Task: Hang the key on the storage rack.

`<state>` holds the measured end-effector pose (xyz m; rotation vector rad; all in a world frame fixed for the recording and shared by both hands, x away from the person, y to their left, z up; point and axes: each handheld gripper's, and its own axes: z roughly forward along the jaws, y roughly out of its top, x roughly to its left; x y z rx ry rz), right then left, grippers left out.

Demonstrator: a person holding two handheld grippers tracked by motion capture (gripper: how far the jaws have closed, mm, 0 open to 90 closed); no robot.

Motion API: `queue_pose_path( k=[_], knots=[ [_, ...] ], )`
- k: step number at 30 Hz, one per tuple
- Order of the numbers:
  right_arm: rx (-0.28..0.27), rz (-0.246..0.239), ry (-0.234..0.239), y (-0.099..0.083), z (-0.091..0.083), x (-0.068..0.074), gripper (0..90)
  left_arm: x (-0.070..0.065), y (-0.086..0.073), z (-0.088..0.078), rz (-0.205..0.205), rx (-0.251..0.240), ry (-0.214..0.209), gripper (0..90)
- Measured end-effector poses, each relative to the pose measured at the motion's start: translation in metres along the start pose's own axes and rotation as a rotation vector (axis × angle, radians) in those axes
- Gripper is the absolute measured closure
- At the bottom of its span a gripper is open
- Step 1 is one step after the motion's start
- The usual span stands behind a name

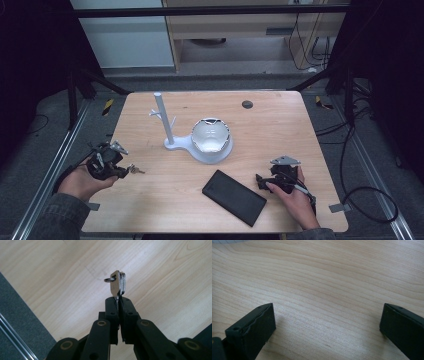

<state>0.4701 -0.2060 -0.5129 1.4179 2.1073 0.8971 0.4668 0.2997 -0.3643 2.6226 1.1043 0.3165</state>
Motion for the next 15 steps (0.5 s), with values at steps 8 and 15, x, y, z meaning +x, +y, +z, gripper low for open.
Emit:
queue_pose_path(
  k=[8, 15],
  knots=[
    [0.002, 0.003, -0.002, 0.002, 0.002, -0.001, 0.4, 0.014, 0.027, -0.023, -0.021, -0.016, 0.033, 85.6],
    [0.004, 0.003, -0.001, 0.01, 0.01, -0.006, 0.4, 0.021, 0.054, -0.042, -0.011, -0.036, 0.059, 85.6]
  ],
)
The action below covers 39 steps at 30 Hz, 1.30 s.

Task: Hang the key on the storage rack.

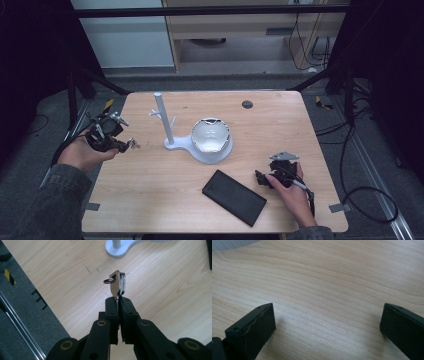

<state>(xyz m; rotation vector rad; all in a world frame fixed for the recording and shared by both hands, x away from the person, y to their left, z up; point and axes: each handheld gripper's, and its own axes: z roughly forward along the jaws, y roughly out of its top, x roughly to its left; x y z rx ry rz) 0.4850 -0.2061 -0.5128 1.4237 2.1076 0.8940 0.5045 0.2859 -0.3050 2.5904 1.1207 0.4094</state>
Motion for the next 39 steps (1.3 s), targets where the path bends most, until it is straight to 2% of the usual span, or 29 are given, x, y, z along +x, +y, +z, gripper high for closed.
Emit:
queue_pose_path(
  k=[8, 13, 23, 29, 39],
  knots=[
    [-0.003, 0.008, -0.011, 0.001, 0.001, 0.0, 0.4, 0.007, 0.022, -0.006, 0.019, -0.008, 0.012, 85.6],
    [-0.004, 0.02, -0.018, 0.0, 0.0, 0.001, 0.4, 0.015, 0.03, -0.011, 0.005, -0.021, 0.017, 85.5],
    [-0.004, 0.023, -0.023, 0.0, 0.0, 0.001, 0.4, 0.017, 0.045, -0.013, 0.013, -0.019, 0.03, 85.6],
    [-0.004, 0.031, -0.037, -0.001, -0.001, 0.002, 0.4, 0.015, 0.054, -0.021, 0.012, -0.042, 0.047, 85.6],
    [-0.004, 0.038, -0.042, -0.001, -0.001, 0.002, 0.4, 0.014, 0.06, -0.027, 0.023, -0.04, 0.055, 85.6]
  ],
)
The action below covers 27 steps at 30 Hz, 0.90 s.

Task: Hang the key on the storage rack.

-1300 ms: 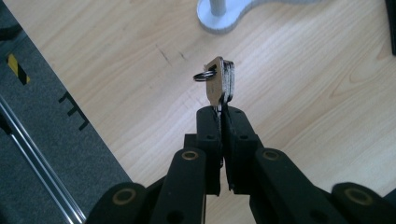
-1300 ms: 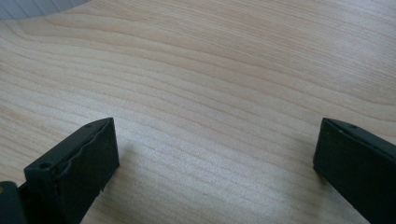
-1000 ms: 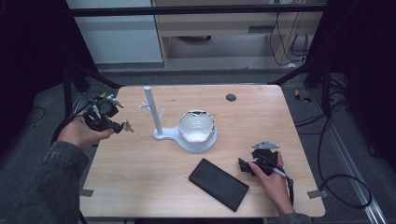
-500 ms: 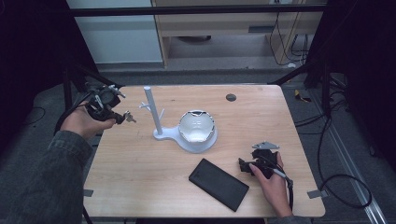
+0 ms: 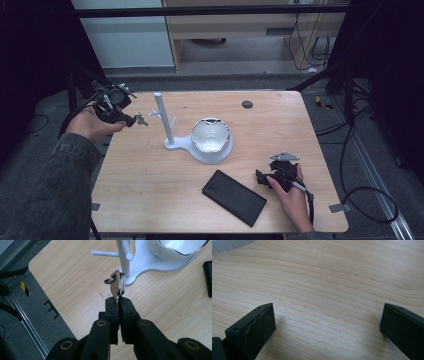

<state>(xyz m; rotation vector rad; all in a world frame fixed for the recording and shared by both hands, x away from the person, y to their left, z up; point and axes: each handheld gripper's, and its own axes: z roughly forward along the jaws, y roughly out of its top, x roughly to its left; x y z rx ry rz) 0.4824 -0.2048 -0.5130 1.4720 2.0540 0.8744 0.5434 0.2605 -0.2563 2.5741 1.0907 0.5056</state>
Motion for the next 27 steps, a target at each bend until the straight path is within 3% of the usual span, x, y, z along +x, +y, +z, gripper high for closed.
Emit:
queue_pose_path(
  k=[3, 9, 27],
  knots=[
    [-0.001, 0.007, 0.0, 0.0, 0.0, 0.001, 0.4, -0.001, 0.001, -0.002, -0.008, 0.004, 0.0, 85.6],
    [-0.001, 0.003, 0.0, -0.001, -0.001, 0.0, 0.4, -0.001, 0.011, -0.002, 0.024, 0.024, 0.007, 85.5],
    [0.0, 0.005, 0.0, -0.001, -0.001, 0.001, 0.4, -0.011, 0.024, 0.001, 0.062, 0.054, -0.001, 85.5]
  ],
)
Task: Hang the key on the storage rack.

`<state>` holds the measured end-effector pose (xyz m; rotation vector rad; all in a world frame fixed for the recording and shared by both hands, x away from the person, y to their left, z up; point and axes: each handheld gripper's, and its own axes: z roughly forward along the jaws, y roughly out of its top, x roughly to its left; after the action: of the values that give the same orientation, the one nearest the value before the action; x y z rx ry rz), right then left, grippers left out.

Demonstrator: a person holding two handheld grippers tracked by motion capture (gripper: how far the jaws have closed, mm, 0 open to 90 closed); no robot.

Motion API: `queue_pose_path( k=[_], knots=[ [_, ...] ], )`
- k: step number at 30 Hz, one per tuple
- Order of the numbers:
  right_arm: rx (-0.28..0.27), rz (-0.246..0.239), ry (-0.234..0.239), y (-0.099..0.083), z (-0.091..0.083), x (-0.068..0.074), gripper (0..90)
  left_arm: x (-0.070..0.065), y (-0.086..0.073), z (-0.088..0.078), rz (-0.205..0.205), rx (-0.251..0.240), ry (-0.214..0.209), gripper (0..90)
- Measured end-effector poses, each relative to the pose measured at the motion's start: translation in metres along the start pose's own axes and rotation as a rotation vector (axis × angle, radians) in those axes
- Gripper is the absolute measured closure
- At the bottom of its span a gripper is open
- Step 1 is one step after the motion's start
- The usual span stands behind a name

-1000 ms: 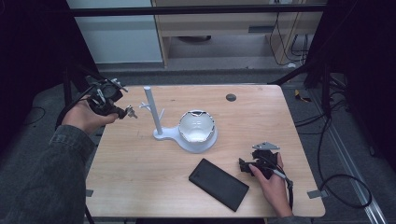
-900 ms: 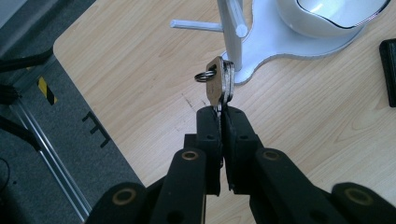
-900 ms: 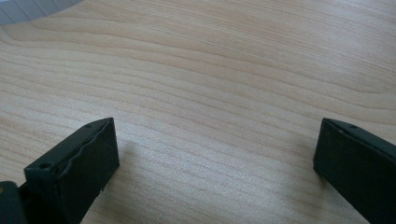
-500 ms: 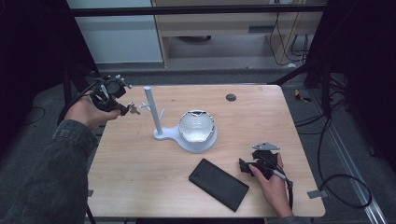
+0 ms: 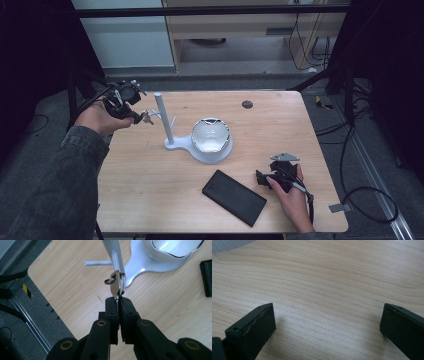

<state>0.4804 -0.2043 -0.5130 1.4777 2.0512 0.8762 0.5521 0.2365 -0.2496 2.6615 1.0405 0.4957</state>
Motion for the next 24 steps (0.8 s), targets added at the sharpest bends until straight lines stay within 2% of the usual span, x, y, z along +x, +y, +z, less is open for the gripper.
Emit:
queue_pose_path(
  k=[11, 24],
  knots=[
    [-0.001, -0.005, -0.001, -0.0003, -0.0002, 0.0, 0.4, -0.0014, 0.0083, 0.0056, -0.004, -0.004, -0.001, 85.5],
    [-0.003, -0.006, 0.001, -0.0005, -0.0003, 0.0002, 0.4, -0.0002, 0.0094, 0.0064, -0.007, -0.004, -0.004, 85.5]
  ],
)
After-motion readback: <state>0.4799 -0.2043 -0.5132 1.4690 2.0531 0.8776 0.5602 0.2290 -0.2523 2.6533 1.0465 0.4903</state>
